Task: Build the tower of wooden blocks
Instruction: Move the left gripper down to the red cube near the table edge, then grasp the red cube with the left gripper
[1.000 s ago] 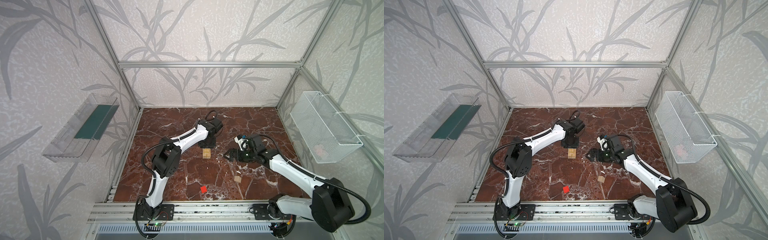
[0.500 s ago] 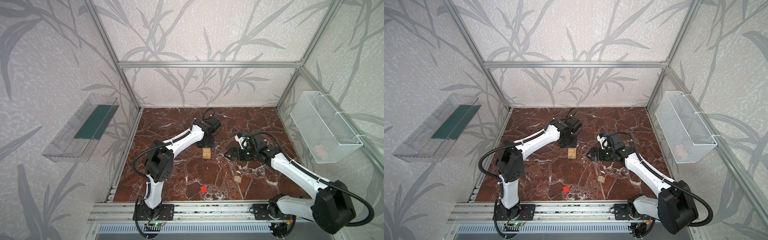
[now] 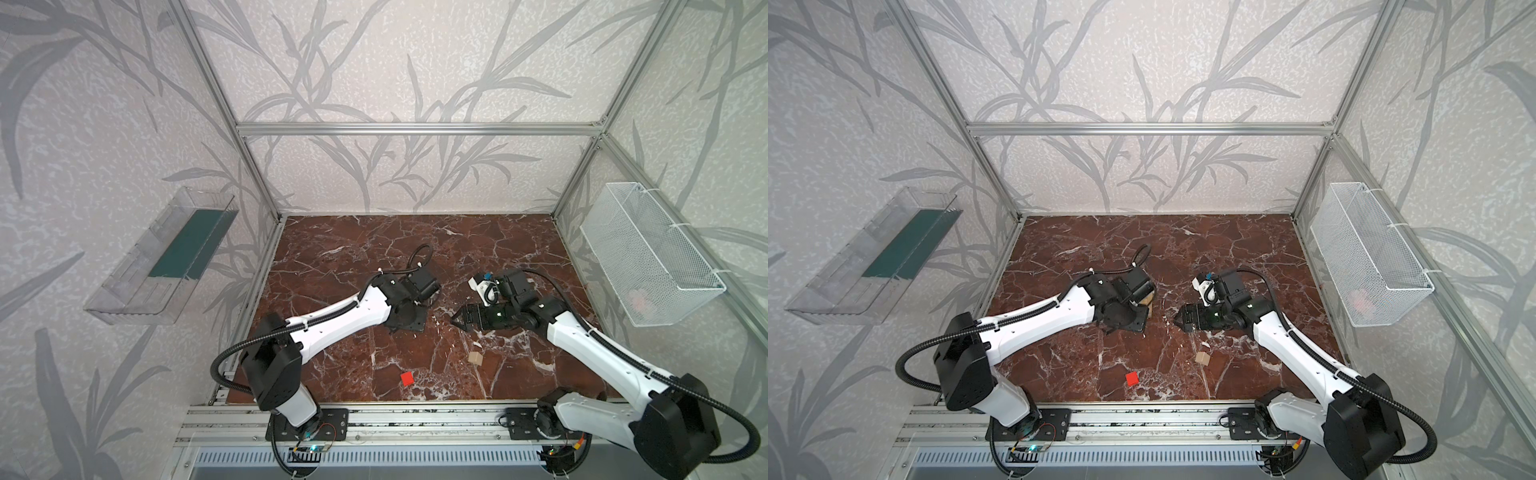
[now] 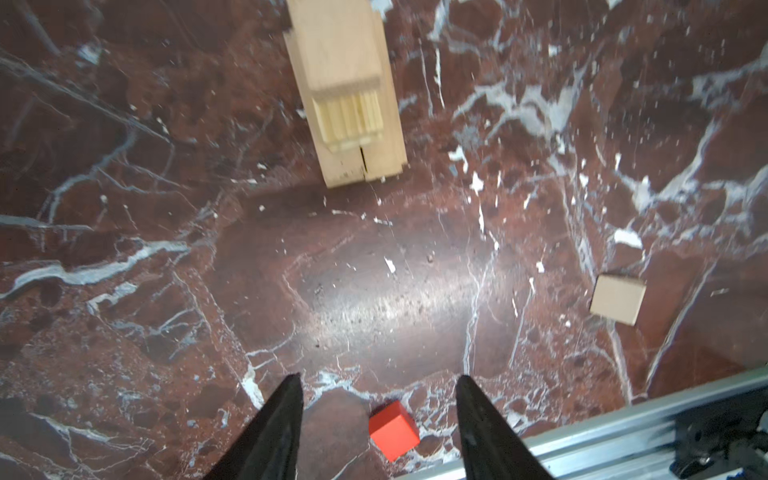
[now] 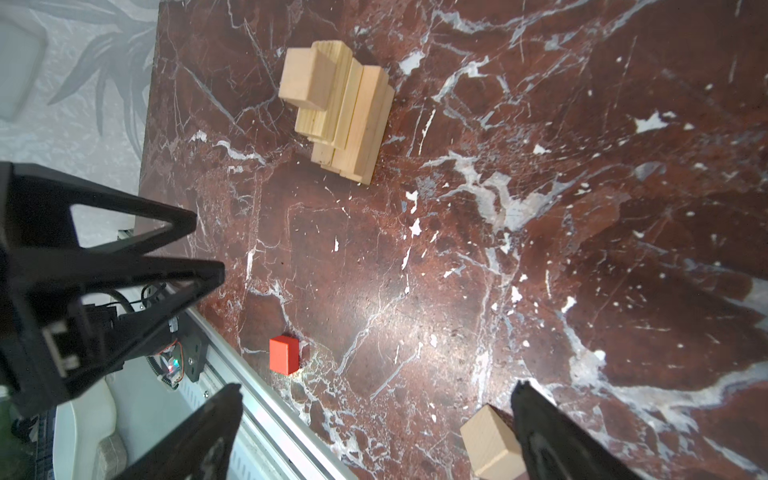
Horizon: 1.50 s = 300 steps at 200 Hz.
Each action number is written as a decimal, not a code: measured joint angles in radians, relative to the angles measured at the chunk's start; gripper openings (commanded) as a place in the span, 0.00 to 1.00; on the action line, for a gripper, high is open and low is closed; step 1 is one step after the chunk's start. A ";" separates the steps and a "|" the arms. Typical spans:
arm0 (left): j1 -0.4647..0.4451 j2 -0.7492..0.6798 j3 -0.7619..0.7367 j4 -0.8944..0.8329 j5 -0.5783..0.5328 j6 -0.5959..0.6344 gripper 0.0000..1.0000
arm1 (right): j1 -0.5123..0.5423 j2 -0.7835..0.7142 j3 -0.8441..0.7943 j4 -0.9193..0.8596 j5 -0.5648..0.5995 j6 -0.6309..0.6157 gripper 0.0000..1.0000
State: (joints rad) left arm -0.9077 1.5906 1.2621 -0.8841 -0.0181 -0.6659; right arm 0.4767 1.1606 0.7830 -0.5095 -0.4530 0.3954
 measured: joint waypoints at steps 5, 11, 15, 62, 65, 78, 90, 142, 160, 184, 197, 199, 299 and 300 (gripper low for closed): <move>-0.013 -0.009 -0.018 0.006 0.002 0.003 0.59 | 0.008 -0.005 -0.005 0.000 0.000 0.000 0.99; -0.029 -0.020 -0.042 0.016 0.005 0.008 0.60 | 0.016 -0.010 -0.012 0.000 0.000 0.000 0.99; -0.038 -0.029 -0.058 0.023 0.009 0.011 0.60 | 0.023 -0.012 -0.019 0.001 -0.001 0.000 0.99; -0.116 -0.146 -0.281 0.143 0.050 0.043 0.62 | 0.079 -0.024 -0.110 0.000 -0.016 0.000 0.99; -0.119 -0.152 -0.293 0.151 0.052 0.043 0.62 | 0.082 -0.025 -0.114 0.002 -0.018 0.000 0.99; -0.126 -0.182 -0.351 0.187 0.068 0.046 0.63 | 0.094 -0.030 -0.137 0.005 -0.024 0.003 0.99; -0.127 -0.213 -0.408 0.224 0.082 0.048 0.63 | 0.101 -0.038 -0.159 0.012 -0.035 0.008 0.99; -0.160 -0.286 -0.516 0.318 0.099 0.089 0.63 | 0.105 -0.038 -0.202 0.039 -0.044 0.040 0.99; -0.177 -0.286 -0.520 0.348 0.098 0.100 0.63 | 0.105 -0.026 -0.202 0.043 -0.042 0.046 0.99; -0.208 -0.283 -0.527 0.380 0.091 0.114 0.63 | 0.105 -0.016 -0.202 0.045 -0.033 0.050 0.99; -0.219 -0.272 -0.528 0.391 0.087 0.119 0.63 | 0.105 -0.016 -0.202 0.044 -0.025 0.053 0.99; -0.220 -0.271 -0.528 0.392 0.087 0.119 0.63 | 0.105 -0.016 -0.201 0.044 -0.024 0.053 0.99; -0.283 -0.151 -0.528 0.407 0.039 0.129 0.59 | 0.065 -0.045 -0.201 0.042 -0.013 0.065 0.99; -0.284 -0.150 -0.528 0.407 0.039 0.128 0.58 | 0.064 -0.045 -0.201 0.042 -0.013 0.065 0.99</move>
State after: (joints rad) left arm -1.1915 1.4403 0.7345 -0.4767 0.0204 -0.5377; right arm 0.5411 1.1152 0.5819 -0.4679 -0.4660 0.4606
